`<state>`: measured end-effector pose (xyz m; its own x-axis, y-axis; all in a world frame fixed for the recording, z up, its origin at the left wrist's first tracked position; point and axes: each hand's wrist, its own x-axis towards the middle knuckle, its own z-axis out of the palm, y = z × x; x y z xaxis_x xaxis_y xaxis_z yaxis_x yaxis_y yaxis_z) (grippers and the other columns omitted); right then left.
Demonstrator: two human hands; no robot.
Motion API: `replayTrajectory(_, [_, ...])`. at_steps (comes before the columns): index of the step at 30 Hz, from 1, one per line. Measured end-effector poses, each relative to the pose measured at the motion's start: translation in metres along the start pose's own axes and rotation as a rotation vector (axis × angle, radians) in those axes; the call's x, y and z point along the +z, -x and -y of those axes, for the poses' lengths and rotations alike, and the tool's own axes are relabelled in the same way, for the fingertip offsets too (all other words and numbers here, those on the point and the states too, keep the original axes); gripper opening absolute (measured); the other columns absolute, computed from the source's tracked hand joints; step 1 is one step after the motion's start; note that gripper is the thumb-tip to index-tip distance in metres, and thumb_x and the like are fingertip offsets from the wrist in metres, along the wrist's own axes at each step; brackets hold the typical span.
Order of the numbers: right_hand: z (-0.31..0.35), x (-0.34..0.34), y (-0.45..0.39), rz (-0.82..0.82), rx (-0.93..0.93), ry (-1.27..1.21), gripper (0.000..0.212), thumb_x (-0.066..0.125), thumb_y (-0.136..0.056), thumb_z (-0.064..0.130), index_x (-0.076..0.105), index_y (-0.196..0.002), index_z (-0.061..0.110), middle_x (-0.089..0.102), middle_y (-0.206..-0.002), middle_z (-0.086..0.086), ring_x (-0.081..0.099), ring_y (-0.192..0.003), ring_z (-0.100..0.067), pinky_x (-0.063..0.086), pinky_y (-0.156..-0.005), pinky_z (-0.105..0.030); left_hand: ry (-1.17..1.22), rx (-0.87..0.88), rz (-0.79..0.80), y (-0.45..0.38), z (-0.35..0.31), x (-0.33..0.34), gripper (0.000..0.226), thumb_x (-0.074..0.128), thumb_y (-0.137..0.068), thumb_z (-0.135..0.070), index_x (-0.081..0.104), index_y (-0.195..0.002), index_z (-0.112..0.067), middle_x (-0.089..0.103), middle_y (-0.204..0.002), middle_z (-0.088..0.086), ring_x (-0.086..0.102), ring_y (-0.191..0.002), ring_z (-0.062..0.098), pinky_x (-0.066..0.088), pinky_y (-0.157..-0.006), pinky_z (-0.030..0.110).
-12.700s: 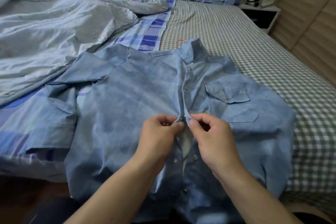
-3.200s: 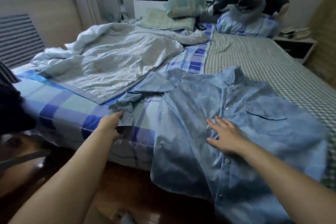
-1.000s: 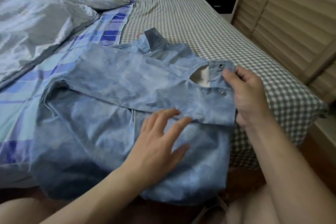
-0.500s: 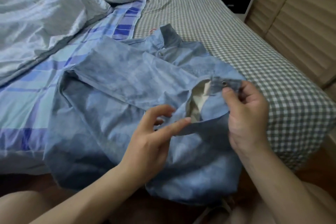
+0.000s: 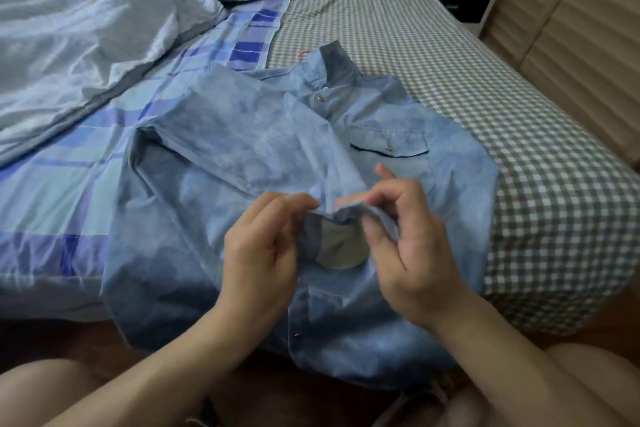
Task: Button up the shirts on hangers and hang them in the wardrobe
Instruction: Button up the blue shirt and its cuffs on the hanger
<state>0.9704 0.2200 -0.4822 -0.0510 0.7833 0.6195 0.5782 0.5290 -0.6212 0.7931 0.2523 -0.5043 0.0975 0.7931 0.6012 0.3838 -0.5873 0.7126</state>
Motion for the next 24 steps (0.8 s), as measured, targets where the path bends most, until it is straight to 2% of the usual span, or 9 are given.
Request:
replayTrajectory(2, [-0.005, -0.008, -0.006, -0.216, 0.058, 0.143, 0.017, 0.056, -0.096, 0.004, 0.049, -0.110, 0.012, 0.055, -0.088, 0.016, 0.059, -0.080, 0.008, 0.046, -0.077, -0.007, -0.132, 0.164, 0.009, -0.003, -0.003, -0.007, 0.038, 0.044, -0.089, 0.013, 0.072, -0.105, -0.006, 0.062, -0.091, 0.003, 0.059, -0.080, 0.008, 0.045, -0.075, 0.015])
replayTrajectory(5, [-0.017, -0.022, -0.020, -0.382, 0.268, 0.276, 0.019, 0.054, -0.098, 0.001, 0.052, -0.116, 0.006, 0.052, -0.094, 0.016, 0.056, -0.081, 0.001, 0.041, -0.073, -0.001, -0.312, 0.352, 0.074, -0.005, -0.008, -0.015, 0.041, 0.045, -0.091, 0.011, 0.068, -0.113, -0.014, 0.060, -0.092, 0.010, 0.057, -0.071, 0.019, 0.049, -0.062, 0.028])
replayTrajectory(10, [-0.027, -0.012, -0.018, -0.181, 0.406, 0.381, 0.026, 0.058, -0.097, 0.001, 0.060, -0.119, 0.015, 0.059, -0.096, 0.014, 0.060, -0.082, -0.002, 0.041, -0.072, -0.011, -0.403, 0.534, 0.282, 0.006, -0.013, -0.008, 0.030, 0.046, -0.099, 0.005, 0.072, -0.111, -0.003, 0.059, -0.084, 0.011, 0.052, -0.066, 0.026, 0.047, -0.057, 0.042])
replayTrajectory(12, [-0.028, -0.010, -0.015, -0.068, 0.349, 0.341, 0.031, 0.063, -0.093, -0.003, 0.065, -0.116, 0.017, 0.063, -0.100, 0.015, 0.063, -0.088, -0.001, 0.042, -0.079, -0.004, -0.364, 0.480, 0.319, 0.010, -0.010, -0.002, 0.026, 0.048, -0.102, -0.001, 0.070, -0.116, -0.006, 0.060, -0.084, 0.007, 0.053, -0.070, 0.025, 0.047, -0.064, 0.037])
replayTrajectory(14, [-0.027, -0.012, -0.014, 0.049, 0.302, 0.296, 0.034, 0.068, -0.088, -0.004, 0.070, -0.113, 0.019, 0.067, -0.099, 0.018, 0.065, -0.095, -0.001, 0.045, -0.084, -0.005, -0.253, 0.261, 0.265, 0.014, -0.005, 0.003, 0.019, 0.062, -0.094, -0.005, 0.066, -0.110, -0.015, 0.061, -0.085, -0.004, 0.055, -0.075, 0.014, 0.044, -0.071, 0.022])
replayTrajectory(16, [-0.022, -0.013, -0.011, 0.119, 0.328, 0.228, 0.030, 0.075, -0.085, -0.001, 0.074, -0.104, 0.022, 0.068, -0.089, 0.022, 0.064, -0.088, 0.004, 0.045, -0.079, -0.006, -0.114, -0.002, 0.164, 0.013, -0.002, 0.005, 0.022, 0.075, -0.084, -0.003, 0.066, -0.094, -0.021, 0.062, -0.082, -0.014, 0.057, -0.075, 0.005, 0.042, -0.071, 0.011])
replayTrajectory(18, [-0.017, -0.011, -0.012, 0.138, 0.447, 0.074, 0.024, 0.079, -0.083, 0.007, 0.074, -0.089, 0.030, 0.067, -0.074, 0.014, 0.060, -0.071, 0.001, 0.043, -0.067, -0.008, -0.047, -0.082, 0.102, 0.010, 0.002, 0.007, 0.022, 0.078, -0.081, 0.002, 0.072, -0.084, -0.019, 0.063, -0.081, -0.010, 0.060, -0.075, 0.006, 0.044, -0.070, 0.013])
replayTrajectory(21, [-0.012, -0.006, -0.015, 0.109, 0.587, -0.129, 0.016, 0.080, -0.085, 0.014, 0.074, -0.079, 0.028, 0.068, -0.068, 0.010, 0.058, -0.062, 0.001, 0.043, -0.061, -0.012, -0.070, 0.099, 0.085, 0.008, 0.006, 0.005, 0.015, 0.071, -0.087, 0.003, 0.076, -0.087, -0.011, 0.062, -0.087, 0.001, 0.060, -0.074, 0.012, 0.048, -0.066, 0.025])
replayTrajectory(24, [-0.011, -0.002, -0.016, 0.103, 0.701, -0.260, 0.011, 0.076, -0.088, 0.016, 0.075, -0.079, 0.023, 0.075, -0.078, 0.002, 0.068, -0.074, -0.009, 0.053, -0.073, -0.026, -0.214, 0.472, 0.155, 0.006, 0.007, -0.001, 0.019, 0.058, -0.097, 0.003, 0.075, -0.090, -0.003, 0.062, -0.087, 0.012, 0.057, -0.068, 0.026, 0.047, -0.061, 0.037])
